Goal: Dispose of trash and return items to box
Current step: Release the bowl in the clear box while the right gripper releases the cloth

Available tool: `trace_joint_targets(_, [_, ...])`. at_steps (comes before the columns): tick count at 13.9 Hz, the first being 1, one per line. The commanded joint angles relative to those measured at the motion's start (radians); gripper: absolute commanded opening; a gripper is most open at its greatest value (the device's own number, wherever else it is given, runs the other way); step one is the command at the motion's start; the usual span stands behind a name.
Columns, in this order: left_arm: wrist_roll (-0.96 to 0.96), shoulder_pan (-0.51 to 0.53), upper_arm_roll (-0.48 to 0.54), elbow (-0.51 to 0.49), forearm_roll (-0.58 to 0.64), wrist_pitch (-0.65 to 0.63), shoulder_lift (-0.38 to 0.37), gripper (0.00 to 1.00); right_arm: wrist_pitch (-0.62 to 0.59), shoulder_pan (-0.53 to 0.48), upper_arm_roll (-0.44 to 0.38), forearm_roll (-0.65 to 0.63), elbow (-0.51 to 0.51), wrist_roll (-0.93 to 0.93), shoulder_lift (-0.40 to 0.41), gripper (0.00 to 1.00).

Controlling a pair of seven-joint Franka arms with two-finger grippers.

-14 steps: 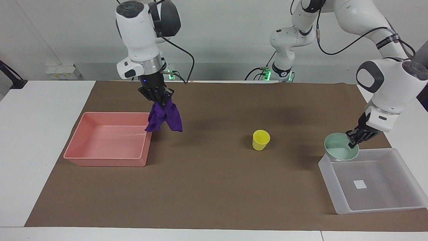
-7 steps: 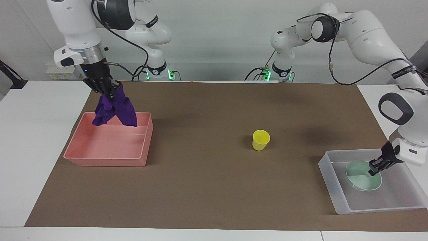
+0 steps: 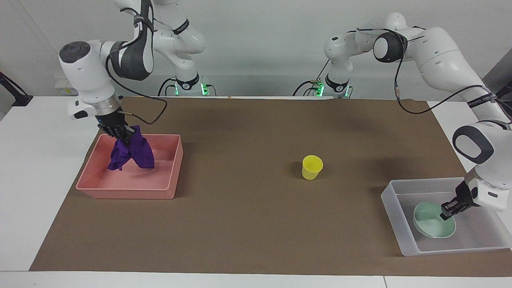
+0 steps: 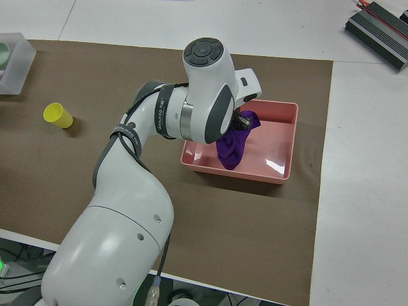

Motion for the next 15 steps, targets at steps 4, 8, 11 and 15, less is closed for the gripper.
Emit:
trace_joint_targets(4, [0.011,0.024,-0.013,-0.159,0.007,0.123,-0.052,0.0,0.224,-0.005,0.015,-0.011,-0.087,0.031,0.089,0.0])
trace_joint_targets(8, [0.013,0.018,-0.013,-0.145,0.019,0.103,-0.061,0.91,0.217,0.001,0.017,-0.011,-0.055,0.027,0.11,1.0])
trace_joint_targets(11, [0.042,0.004,-0.016,-0.148,0.03,0.08,-0.116,1.0,0.08,0.036,0.029,-0.011,0.059,0.021,0.096,1.0])
trace_joint_targets(15, [0.051,-0.047,-0.016,-0.218,0.029,-0.014,-0.274,1.0,-0.048,0.098,0.031,-0.012,0.137,0.015,0.026,1.0])
